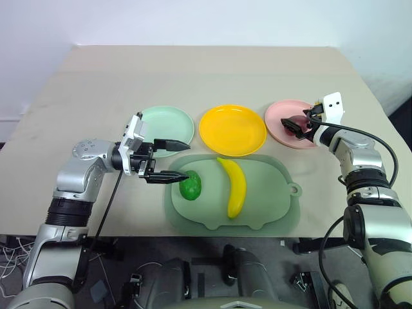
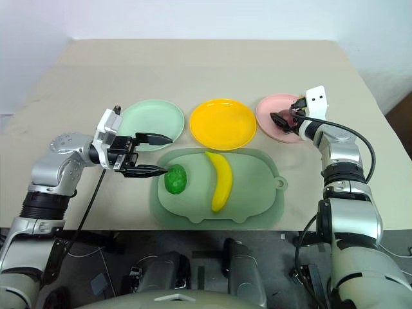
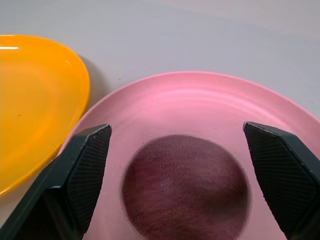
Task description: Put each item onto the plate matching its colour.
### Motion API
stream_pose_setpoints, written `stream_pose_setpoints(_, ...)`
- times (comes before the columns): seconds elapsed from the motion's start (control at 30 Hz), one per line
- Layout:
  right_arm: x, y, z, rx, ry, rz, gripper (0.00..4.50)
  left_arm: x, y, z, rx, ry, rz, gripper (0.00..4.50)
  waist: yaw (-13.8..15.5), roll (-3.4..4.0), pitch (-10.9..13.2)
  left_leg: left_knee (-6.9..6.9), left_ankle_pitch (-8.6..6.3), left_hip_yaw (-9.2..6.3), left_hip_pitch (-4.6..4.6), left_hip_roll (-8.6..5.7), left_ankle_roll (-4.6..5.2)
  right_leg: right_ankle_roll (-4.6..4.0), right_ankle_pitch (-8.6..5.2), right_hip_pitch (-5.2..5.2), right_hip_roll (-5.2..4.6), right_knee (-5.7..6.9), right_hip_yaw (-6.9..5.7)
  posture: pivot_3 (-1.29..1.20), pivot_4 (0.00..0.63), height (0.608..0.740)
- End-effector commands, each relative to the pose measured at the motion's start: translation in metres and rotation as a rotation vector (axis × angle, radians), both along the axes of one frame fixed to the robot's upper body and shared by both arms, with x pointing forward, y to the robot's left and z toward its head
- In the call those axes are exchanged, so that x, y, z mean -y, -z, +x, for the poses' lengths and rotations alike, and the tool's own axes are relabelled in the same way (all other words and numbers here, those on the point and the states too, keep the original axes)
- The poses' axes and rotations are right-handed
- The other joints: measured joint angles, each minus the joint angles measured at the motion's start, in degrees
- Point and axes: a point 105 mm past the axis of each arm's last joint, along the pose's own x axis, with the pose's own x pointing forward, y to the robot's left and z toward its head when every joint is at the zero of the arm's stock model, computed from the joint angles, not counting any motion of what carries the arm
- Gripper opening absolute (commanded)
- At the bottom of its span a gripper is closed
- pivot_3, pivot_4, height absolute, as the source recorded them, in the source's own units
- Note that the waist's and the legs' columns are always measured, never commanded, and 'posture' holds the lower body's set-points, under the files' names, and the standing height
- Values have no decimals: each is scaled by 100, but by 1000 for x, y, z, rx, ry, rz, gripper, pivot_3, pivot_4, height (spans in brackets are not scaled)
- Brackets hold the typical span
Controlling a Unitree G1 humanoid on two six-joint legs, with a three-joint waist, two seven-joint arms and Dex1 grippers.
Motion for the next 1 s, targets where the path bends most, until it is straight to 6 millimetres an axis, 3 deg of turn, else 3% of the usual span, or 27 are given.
stream_pose_setpoints(0.03, -5, -38, 7, 120, 18, 65, 4451, 0, -10, 1, 43, 0, -17, 4500, 3, 0, 0, 0, 0, 0, 0, 0, 0, 0, 0, 0, 0, 0, 0, 0, 150, 740)
stream_pose_setpoints(0.3, -8, -77, 2, 242, 57, 257, 4451, 0, -10, 1, 44, -3, -25, 4500, 9, 1, 0, 0, 0, -1, -1, 2, -1, 0, 0, 0, -1, 0, 0, 0, 150, 740)
stream_pose_setpoints(0.4, -23, -68, -4, 212, 49, 258, 4451, 0, -9, 1, 42, -3, -26, 4500, 9, 2, -1, -2, 0, -2, 0, 6, -1, 0, 0, 0, 0, 0, 0, 0, 150, 740)
stream_pose_setpoints(0.53, -59, -62, -20, 219, 11, 338, 4451, 3, -8, 2, 39, 1, -31, 4500, 11, 3, -1, -2, 0, -4, 0, 8, -1, 0, 0, -1, 0, 2, 0, 0, 150, 740)
stream_pose_setpoints(0.83, -92, -61, -51, 198, 9, 524, 4451, 2, -9, 3, 40, -1, -34, 4500, 18, 5, -1, -2, -3, -14, -6, 3, 5, 0, 0, -12, 1, 6, 4, 0, 150, 740)
stream_pose_setpoints(1.0, -107, -46, -67, 119, 9, 512, 4451, 2, -8, 3, 38, -1, -33, 4500, 23, 5, -1, -2, -16, -15, -8, 1, 28, 0, 0, -12, -1, 4, 4, 0, 150, 740)
